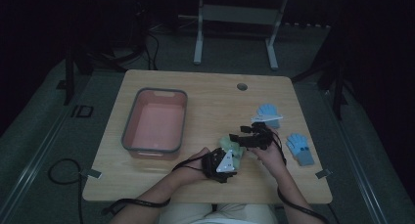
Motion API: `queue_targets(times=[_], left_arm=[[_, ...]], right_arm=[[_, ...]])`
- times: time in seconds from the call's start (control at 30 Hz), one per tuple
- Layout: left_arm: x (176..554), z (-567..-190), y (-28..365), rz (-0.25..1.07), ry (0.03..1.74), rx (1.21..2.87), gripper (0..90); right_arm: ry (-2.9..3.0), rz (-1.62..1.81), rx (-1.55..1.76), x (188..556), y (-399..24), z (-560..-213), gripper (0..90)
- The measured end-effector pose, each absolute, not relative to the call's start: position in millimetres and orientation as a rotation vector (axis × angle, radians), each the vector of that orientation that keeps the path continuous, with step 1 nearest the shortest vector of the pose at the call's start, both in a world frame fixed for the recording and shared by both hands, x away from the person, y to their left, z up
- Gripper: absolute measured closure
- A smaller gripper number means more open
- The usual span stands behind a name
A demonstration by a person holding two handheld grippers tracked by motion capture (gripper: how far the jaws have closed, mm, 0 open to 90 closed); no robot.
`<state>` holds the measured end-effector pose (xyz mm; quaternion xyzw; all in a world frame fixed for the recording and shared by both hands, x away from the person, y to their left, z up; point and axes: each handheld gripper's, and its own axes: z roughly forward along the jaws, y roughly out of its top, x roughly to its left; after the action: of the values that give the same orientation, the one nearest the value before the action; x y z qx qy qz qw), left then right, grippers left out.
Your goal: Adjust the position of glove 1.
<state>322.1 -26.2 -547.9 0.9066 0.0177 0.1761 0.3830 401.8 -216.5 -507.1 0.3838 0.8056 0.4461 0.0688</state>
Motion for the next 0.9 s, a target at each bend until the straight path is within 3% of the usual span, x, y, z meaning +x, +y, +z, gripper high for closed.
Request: queue_targets(times=[0.17,0.4,0.53,0.67,0.77,0.9], left_arm=[[329.3,-548.4,-27.0,0.444,0.038,2.327,48.5],[332.5,-549.4,-26.4,0.430,0.037,2.346,52.9],[329.0,-553.3,-28.0,0.488,0.030,2.345,54.8],[331.5,-552.2,-26.1,0.483,0.043,2.336,61.4],[332.9,-545.3,-28.1,0.475,0.052,2.363,70.2],[335.7,-533.0,-27.1,0.475,0.059,2.372,73.5]], right_arm=[[2.513,1.281,1.184,413.9,-213.1,-525.5,32.6],[2.648,1.218,1.278,419.1,-214.1,-544.7,30.8],[2.696,1.321,1.271,417.2,-215.1,-550.5,51.6],[2.677,1.333,1.228,412.5,-213.5,-548.4,65.1],[2.663,1.310,1.192,409.3,-211.5,-542.6,70.1],[2.641,1.327,1.188,408.4,-211.7,-534.6,72.3]])
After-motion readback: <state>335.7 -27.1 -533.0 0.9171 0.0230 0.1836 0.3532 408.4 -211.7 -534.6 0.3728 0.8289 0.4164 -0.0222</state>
